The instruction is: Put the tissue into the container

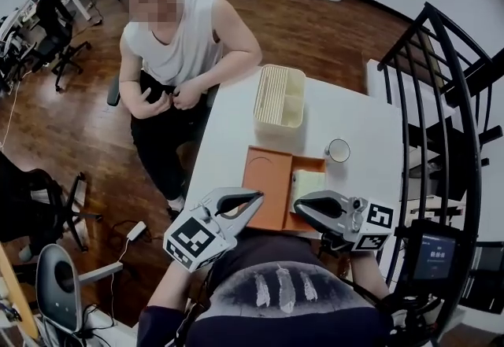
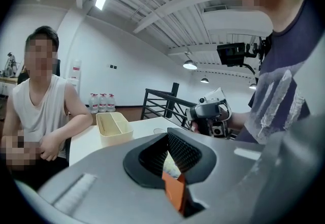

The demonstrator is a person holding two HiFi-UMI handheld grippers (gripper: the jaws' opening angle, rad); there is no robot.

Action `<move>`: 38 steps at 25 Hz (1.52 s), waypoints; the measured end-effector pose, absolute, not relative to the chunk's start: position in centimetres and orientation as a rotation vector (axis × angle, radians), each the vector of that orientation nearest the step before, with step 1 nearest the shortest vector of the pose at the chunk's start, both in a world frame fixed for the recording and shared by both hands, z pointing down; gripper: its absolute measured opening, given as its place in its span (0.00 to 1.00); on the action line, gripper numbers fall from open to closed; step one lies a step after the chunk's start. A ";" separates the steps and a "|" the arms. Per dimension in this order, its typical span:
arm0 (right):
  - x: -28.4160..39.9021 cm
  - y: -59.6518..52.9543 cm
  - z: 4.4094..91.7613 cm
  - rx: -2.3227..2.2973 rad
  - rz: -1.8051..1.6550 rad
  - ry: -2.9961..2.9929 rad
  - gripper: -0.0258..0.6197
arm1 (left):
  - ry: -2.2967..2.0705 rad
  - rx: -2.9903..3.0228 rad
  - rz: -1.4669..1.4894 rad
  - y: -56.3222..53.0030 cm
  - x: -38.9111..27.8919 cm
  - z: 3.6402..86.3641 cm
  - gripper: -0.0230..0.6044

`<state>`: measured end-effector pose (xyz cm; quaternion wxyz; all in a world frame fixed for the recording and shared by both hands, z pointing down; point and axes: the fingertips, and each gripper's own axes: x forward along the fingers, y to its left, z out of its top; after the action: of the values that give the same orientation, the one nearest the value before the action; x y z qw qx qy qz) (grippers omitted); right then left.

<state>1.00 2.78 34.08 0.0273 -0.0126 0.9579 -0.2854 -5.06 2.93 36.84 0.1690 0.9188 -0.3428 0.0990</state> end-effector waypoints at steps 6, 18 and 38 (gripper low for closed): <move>0.1 1.8 35.3 -0.088 -0.829 3.023 0.04 | -0.929 2.701 0.328 2.1 -6.3 36.5 0.06; 1.8 1.4 34.7 -0.167 -0.712 3.091 0.04 | -0.754 2.762 0.318 1.5 -2.8 35.6 0.06; 2.1 1.7 33.6 -0.047 -0.673 3.011 0.04 | -0.803 2.682 0.311 1.1 -2.4 36.4 0.06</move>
<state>2.13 1.66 33.64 0.0280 -0.0152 0.9754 -0.2180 -2.38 1.11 36.41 0.1615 0.9397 -0.2812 0.1090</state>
